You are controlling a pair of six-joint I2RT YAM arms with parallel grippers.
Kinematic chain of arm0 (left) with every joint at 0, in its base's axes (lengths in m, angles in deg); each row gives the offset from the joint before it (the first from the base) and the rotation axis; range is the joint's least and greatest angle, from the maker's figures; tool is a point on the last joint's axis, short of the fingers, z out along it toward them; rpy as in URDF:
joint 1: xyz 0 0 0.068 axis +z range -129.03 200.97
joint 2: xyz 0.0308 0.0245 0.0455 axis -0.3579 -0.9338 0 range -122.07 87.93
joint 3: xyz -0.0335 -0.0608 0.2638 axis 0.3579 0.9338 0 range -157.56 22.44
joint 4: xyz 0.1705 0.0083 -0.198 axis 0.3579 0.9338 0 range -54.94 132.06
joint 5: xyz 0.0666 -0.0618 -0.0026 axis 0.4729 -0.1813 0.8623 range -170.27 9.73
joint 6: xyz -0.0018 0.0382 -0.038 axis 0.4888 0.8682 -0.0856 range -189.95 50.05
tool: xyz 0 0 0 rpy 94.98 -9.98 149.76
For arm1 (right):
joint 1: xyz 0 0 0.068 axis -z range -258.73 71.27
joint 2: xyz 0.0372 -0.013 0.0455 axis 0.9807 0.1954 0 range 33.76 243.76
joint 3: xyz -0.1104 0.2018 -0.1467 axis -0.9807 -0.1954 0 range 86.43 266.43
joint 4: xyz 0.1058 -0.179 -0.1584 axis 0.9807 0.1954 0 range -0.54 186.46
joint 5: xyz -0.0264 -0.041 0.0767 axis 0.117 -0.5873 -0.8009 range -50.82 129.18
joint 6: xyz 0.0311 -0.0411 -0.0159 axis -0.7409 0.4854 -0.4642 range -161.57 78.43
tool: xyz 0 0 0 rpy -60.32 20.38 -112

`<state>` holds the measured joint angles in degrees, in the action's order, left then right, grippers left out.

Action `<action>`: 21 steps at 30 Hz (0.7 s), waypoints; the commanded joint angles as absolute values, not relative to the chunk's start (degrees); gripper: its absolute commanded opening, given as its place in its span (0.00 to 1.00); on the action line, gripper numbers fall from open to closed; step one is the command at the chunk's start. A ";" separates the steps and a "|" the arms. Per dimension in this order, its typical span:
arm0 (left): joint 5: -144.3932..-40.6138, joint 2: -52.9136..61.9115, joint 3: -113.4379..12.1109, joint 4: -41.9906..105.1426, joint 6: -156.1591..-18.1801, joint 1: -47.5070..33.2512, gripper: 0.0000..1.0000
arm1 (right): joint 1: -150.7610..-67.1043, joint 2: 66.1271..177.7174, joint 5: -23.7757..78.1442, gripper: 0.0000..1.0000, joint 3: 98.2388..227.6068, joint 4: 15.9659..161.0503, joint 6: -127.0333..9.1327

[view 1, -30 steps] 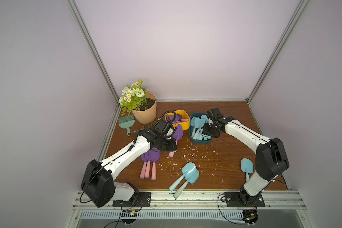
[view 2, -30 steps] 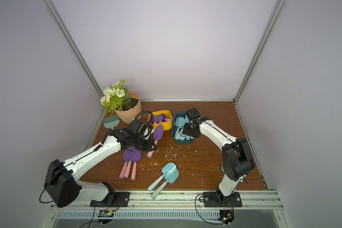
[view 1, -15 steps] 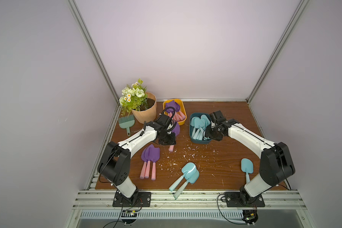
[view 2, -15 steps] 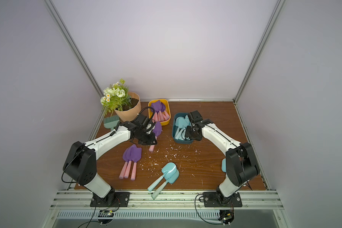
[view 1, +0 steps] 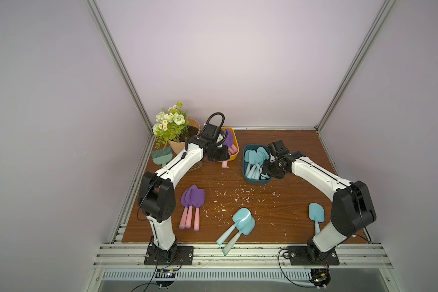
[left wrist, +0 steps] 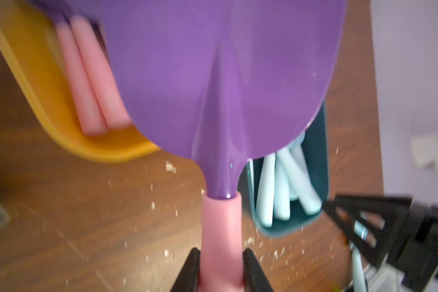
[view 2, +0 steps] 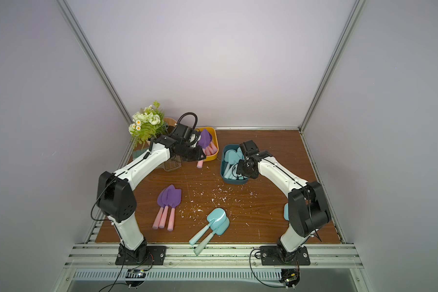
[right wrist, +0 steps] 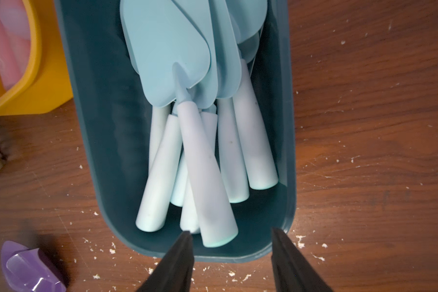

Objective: Sort the small shovels by color and place them into the storage box
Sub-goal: Place the shovel in the storage box, then move the storage box to the center of the board.

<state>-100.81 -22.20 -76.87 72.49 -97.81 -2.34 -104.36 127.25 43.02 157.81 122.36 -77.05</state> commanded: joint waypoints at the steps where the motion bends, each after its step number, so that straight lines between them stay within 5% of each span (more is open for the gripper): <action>1: -100.59 -33.52 -88.89 72.21 -100.00 0.73 0.01 | -104.05 125.87 43.99 0.54 159.82 124.63 -75.74; 5: -102.82 -45.97 -102.21 72.26 -105.01 1.45 0.01 | -103.90 124.75 45.41 0.54 159.15 125.92 -74.89; 11: -99.75 -50.32 -102.36 71.27 -107.91 1.45 0.01 | -103.43 123.07 46.39 0.55 157.99 126.69 -73.93; 14: -98.27 -50.18 -101.33 71.03 -107.66 1.46 0.14 | -103.21 122.55 46.30 0.54 157.59 126.89 -73.45; 18: -97.50 -46.51 -95.59 71.01 -106.51 1.24 0.53 | -103.08 122.01 46.40 0.54 156.97 126.92 -73.20; 21: -96.24 -42.14 -88.99 70.16 -105.00 0.52 0.57 | -103.08 121.91 45.85 0.54 156.50 126.56 -73.27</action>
<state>-98.56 -46.33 -92.43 69.54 -106.24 1.18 -103.29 123.40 45.27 157.37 125.32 -74.08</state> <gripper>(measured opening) 0.571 0.543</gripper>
